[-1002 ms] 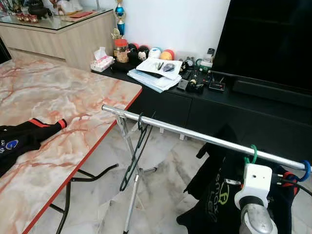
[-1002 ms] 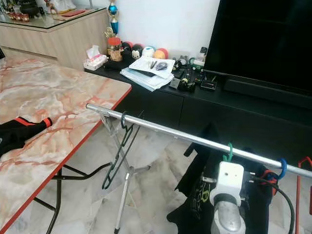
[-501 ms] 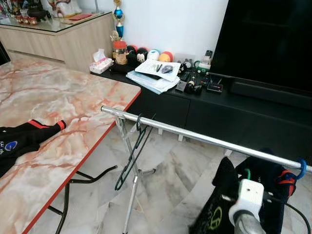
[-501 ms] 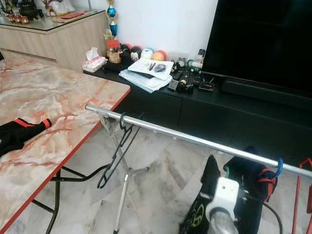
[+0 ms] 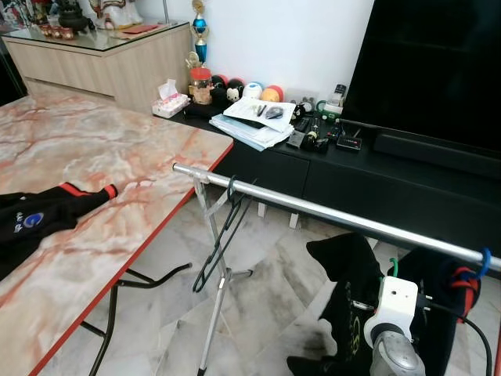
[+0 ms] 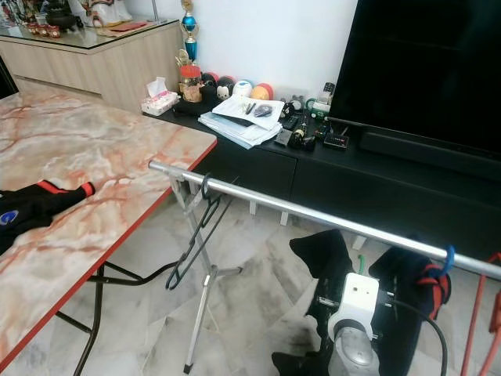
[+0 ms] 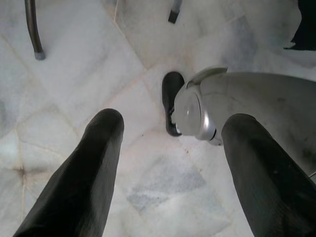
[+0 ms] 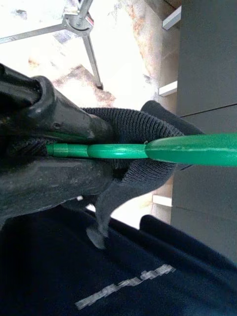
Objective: Hang hanger
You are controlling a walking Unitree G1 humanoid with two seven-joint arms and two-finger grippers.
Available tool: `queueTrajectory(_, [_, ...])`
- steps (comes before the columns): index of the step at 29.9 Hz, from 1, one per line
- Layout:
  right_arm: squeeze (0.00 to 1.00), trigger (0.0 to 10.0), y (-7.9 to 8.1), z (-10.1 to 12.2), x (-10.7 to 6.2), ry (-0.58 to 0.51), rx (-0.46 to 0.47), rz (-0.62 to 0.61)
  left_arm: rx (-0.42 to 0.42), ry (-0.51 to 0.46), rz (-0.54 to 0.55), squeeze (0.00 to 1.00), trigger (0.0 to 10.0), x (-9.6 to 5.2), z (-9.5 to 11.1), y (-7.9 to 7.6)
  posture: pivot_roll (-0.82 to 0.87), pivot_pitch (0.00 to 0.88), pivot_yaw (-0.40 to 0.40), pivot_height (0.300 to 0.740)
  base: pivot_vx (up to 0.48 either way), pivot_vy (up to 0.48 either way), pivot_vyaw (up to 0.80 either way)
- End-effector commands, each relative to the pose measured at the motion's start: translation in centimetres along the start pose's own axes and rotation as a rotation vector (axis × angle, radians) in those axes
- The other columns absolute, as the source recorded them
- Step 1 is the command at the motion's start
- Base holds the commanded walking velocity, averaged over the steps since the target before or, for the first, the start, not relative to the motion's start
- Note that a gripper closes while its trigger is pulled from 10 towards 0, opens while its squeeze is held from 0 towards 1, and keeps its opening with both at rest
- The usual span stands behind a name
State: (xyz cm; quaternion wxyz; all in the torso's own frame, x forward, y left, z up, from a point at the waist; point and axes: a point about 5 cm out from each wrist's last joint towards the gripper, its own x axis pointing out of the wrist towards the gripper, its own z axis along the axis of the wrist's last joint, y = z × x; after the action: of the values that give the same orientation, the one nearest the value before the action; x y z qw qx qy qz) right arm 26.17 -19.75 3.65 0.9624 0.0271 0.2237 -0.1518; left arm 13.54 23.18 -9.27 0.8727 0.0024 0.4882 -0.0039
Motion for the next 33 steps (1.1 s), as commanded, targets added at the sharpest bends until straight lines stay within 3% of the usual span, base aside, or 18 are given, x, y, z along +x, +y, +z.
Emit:
queueTrajectory(1, [0.0, 10.0, -0.07, 0.73, 0.21, -0.038, -0.004, -0.006, -0.009, 0.035, 0.001, 0.0, 10.0, -0.14, -0.85, -0.04, 0.13, 0.0, -0.01, 0.74, -0.36, 0.0, 0.0])
queueTrajectory(28, [0.0, 10.0, 0.09, 1.18, 1.09, -0.027, 0.0, -0.018, -0.037, 0.025, 0.013, 0.0, 10.0, 0.02, -0.39, -0.12, 0.15, 0.0, -0.035, 0.74, -0.363, 0.0, 0.0])
queueTrajectory(33, [0.0, 10.0, 0.18, 1.15, 1.17, -0.02, -0.003, -0.013, -0.042, 0.026, 0.016, 0.0, 10.0, 0.02, -0.38, -0.09, 0.15, 0.0, -0.037, 0.74, -0.364, 0.0, -0.8])
